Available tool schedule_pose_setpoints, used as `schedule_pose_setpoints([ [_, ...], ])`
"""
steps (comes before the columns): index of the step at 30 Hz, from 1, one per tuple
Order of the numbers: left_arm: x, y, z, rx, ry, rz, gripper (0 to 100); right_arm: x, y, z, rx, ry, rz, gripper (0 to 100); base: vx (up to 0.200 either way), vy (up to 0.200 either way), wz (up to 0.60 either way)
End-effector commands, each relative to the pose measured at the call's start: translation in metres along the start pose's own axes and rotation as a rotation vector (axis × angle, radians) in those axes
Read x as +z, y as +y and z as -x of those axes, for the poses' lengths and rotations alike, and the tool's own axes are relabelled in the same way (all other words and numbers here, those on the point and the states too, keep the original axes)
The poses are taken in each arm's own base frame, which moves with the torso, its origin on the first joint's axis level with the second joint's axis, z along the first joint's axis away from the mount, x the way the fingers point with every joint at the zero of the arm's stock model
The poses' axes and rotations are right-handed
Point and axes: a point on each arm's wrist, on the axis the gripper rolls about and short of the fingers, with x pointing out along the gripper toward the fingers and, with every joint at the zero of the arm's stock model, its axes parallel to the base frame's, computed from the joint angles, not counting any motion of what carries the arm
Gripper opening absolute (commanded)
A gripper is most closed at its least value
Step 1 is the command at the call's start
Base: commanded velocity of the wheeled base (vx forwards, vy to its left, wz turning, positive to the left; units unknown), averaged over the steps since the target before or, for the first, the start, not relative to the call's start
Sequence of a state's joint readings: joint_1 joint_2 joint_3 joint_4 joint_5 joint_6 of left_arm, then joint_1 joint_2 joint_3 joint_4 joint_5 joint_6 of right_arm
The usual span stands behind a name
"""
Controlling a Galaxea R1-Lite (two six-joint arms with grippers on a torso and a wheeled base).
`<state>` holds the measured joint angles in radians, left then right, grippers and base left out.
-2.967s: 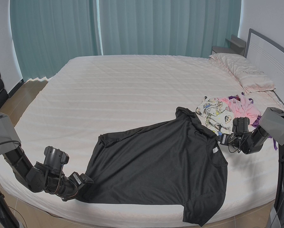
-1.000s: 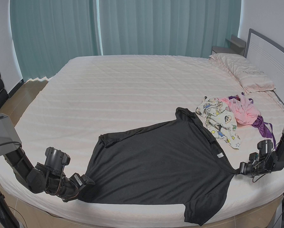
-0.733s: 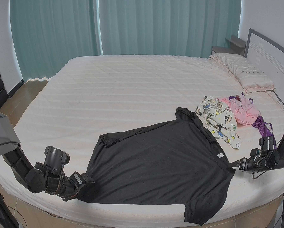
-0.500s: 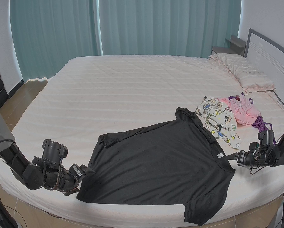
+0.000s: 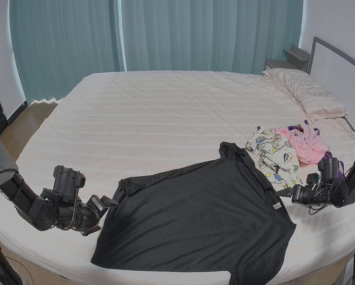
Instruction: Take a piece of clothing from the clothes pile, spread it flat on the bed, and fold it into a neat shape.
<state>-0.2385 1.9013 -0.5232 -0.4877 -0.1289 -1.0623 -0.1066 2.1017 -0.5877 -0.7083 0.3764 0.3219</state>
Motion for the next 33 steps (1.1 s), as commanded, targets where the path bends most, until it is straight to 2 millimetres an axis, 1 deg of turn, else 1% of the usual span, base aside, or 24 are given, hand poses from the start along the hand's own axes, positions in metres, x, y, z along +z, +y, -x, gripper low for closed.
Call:
schedule_pose_setpoints([
  [1, 0.007, -0.004, -0.003, -0.011, -0.016, 0.011, 100, 0.0, 0.0, 0.0, 0.0, 0.0, 0.0, 100, 0.0, 0.0, 0.0],
  [4, 0.012, -0.008, -0.005, -0.018, -0.029, 0.015, 100, 0.0, 0.0, 0.0, 0.0, 0.0, 0.0, 100, 0.0, 0.0, 0.0],
  [8, 0.015, -0.01, -0.014, -0.014, -0.03, 0.018, 100, 0.0, 0.001, 0.0, 0.002, 0.001, 0.002, 100, 0.0, 0.0, 0.0],
  [11, 0.024, -0.013, -0.021, -0.016, -0.045, 0.03, 100, 0.0, 0.001, 0.0, 0.002, 0.001, 0.002, 100, 0.0, 0.0, 0.0],
  [13, 0.028, -0.015, -0.022, -0.023, -0.053, 0.036, 100, -0.001, 0.001, -0.001, 0.001, 0.003, 0.002, 100, 0.0, 0.0, 0.0],
  [14, 0.029, -0.015, -0.022, -0.025, -0.057, 0.038, 100, -0.001, 0.001, -0.001, 0.001, 0.004, 0.001, 100, 0.2, 0.0, 0.0],
  [19, 0.027, -0.016, -0.025, -0.023, -0.05, 0.029, 100, -0.001, 0.001, -0.001, 0.0, 0.005, 0.002, 100, 0.2, 0.0, 0.0],
  [22, 0.029, -0.017, -0.031, -0.021, -0.05, 0.025, 100, -0.001, 0.0, -0.001, 0.0, 0.005, 0.002, 100, 0.0, 0.0, 0.0],
  [24, 0.029, -0.017, -0.031, -0.021, -0.05, 0.025, 100, -0.001, 0.0, -0.001, 0.0, 0.005, 0.002, 100, 0.0, 0.0, 0.0],
  [26, 0.034, -0.023, -0.038, -0.033, -0.057, 0.025, 100, -0.002, 0.0, -0.001, 0.0, 0.007, 0.002, 100, 0.0, 0.0, 0.0],
  [28, 0.034, -0.023, -0.039, -0.035, -0.059, 0.023, 100, -0.002, 0.0, -0.001, 0.0, 0.007, 0.002, 100, 0.0, 0.0, 0.0],
  [29, 0.04, -0.032, -0.05, -0.048, -0.067, 0.02, 100, -0.002, 0.0, -0.001, 0.0, 0.007, 0.002, 100, 0.0, 0.0, 0.0],
  [31, 0.043, -0.036, -0.056, -0.049, -0.076, 0.018, 100, -0.001, 0.001, -0.001, 0.0, 0.005, 0.002, 100, 0.0, 0.0, 0.0],
  [33, 0.042, -0.044, -0.068, -0.057, -0.077, 0.004, 100, -0.002, 0.001, 0.0, 0.0, 0.007, 0.0, 100, 0.0, 0.0, 0.0],
])
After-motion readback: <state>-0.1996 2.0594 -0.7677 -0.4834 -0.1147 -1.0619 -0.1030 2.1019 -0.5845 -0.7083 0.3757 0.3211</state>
